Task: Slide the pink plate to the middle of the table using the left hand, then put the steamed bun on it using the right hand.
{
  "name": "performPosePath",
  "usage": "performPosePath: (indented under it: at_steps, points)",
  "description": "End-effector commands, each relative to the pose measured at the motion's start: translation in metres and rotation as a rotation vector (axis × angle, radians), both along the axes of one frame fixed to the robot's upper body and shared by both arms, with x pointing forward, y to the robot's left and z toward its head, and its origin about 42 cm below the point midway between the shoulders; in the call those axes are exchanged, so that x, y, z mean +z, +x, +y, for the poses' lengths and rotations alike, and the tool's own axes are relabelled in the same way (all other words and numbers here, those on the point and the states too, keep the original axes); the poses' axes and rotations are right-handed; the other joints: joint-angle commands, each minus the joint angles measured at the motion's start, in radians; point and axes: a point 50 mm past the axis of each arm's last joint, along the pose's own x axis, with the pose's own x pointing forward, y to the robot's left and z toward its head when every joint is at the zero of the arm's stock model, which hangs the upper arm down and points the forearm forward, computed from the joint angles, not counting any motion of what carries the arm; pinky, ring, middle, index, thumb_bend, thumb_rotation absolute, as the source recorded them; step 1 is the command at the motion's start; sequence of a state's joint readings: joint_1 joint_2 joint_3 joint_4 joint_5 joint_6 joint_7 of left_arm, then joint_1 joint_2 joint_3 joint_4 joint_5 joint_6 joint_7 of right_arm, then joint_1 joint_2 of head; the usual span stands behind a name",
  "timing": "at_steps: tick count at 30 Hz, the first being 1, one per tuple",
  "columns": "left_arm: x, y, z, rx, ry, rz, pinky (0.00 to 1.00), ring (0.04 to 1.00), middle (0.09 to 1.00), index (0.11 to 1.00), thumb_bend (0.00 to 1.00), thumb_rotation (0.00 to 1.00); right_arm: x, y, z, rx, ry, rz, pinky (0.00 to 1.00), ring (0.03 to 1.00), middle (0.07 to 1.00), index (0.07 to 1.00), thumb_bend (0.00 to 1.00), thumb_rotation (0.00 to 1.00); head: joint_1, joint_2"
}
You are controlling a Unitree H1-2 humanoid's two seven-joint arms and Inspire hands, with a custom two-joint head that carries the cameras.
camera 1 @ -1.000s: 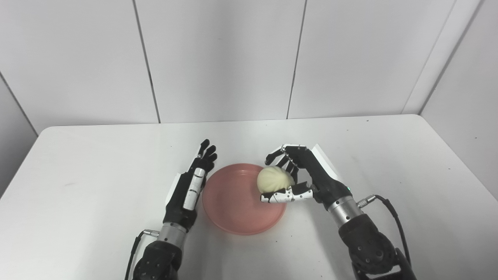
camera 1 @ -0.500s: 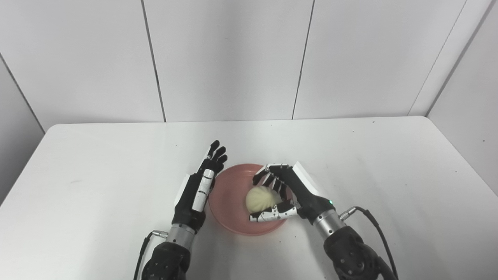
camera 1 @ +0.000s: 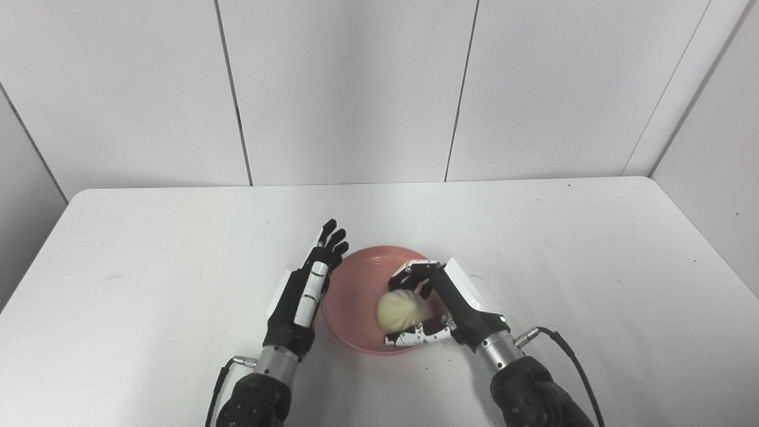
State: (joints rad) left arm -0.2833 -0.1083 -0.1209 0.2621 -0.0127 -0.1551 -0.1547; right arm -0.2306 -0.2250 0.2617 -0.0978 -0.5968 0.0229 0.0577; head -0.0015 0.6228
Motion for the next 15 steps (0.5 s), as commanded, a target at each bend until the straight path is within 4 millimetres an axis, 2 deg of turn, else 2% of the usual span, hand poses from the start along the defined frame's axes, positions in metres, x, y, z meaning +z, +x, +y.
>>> performPosePath:
  at_steps: [1, 2, 3, 5, 8, 11, 15]
  points:
    - [-0.0091, -0.0066, 0.0026, -0.007, 0.007, 0.029, 0.99, 0.953, 0.967, 0.963, 0.63, 1.0, 0.0242, 0.0005, 0.0051, 0.072, -0.006, -0.118, 0.6, 0.7, 0.738, 0.496, 0.5, 0.12, -0.002, -0.002]
    - [-0.009, -0.0069, 0.003, -0.009, 0.009, 0.028, 0.99, 0.952, 0.966, 0.962, 0.64, 1.0, 0.025, 0.0002, 0.0047, 0.081, -0.012, -0.122, 0.67, 0.765, 0.797, 0.692, 0.49, 0.12, -0.002, -0.002]
    - [-0.0087, -0.0071, 0.0034, -0.008, 0.013, 0.028, 0.98, 0.949, 0.963, 0.959, 0.63, 1.0, 0.0257, -0.0001, 0.0037, 0.092, -0.014, -0.119, 0.71, 0.823, 0.854, 0.812, 0.48, 0.18, -0.004, -0.002]
    - [-0.0083, -0.0072, 0.0038, -0.008, 0.012, 0.03, 0.98, 0.948, 0.961, 0.957, 0.63, 1.0, 0.0269, -0.0006, 0.0025, 0.114, -0.014, -0.114, 0.73, 0.849, 0.88, 0.856, 0.47, 0.22, -0.004, -0.004]
    - [-0.0074, -0.007, 0.0033, -0.017, -0.015, 0.039, 1.0, 0.965, 0.974, 0.967, 0.63, 1.0, 0.0278, -0.0013, 0.0018, 0.137, -0.022, -0.114, 0.82, 0.919, 0.94, 0.91, 0.47, 0.38, -0.003, -0.008]
    - [-0.0074, -0.0075, 0.0031, -0.021, -0.033, 0.048, 1.0, 0.972, 0.981, 0.972, 0.62, 1.0, 0.0279, -0.0029, 0.0017, 0.146, -0.033, -0.109, 0.89, 0.956, 0.97, 0.928, 0.49, 0.48, -0.003, -0.016]
    - [-0.0072, -0.0094, 0.0033, -0.022, -0.036, 0.048, 1.0, 0.977, 0.985, 0.976, 0.6, 1.0, 0.0273, -0.0048, 0.0014, 0.147, -0.044, -0.107, 0.97, 0.986, 0.989, 0.94, 0.51, 0.53, -0.003, -0.022]
